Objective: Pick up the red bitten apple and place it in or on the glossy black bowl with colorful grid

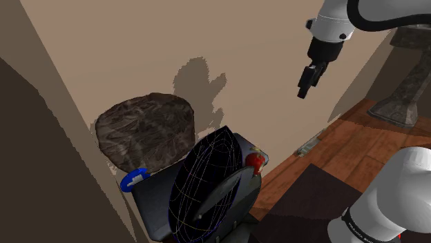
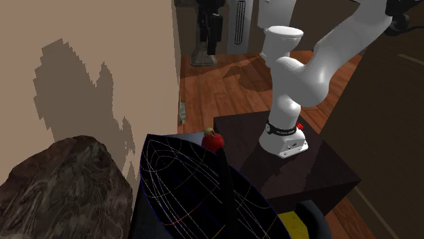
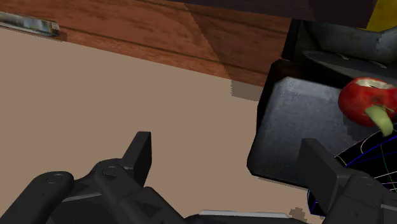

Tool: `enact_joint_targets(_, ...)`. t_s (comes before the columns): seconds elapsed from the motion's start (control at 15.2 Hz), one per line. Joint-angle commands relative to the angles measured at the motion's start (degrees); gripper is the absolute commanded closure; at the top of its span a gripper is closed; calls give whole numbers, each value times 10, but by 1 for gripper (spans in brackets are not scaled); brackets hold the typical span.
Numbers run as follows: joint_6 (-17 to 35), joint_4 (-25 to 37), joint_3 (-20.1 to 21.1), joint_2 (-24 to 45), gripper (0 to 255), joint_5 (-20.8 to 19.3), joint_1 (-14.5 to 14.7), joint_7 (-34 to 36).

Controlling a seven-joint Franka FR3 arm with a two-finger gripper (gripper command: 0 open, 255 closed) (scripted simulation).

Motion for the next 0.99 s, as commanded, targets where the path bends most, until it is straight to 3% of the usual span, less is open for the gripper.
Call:
enact_joint_targets(0.0, 0, 0, 0, 0, 0, 0, 0, 0)
enact_joint_targets(0.92, 136, -78, 146, 76, 0, 127, 43, 202)
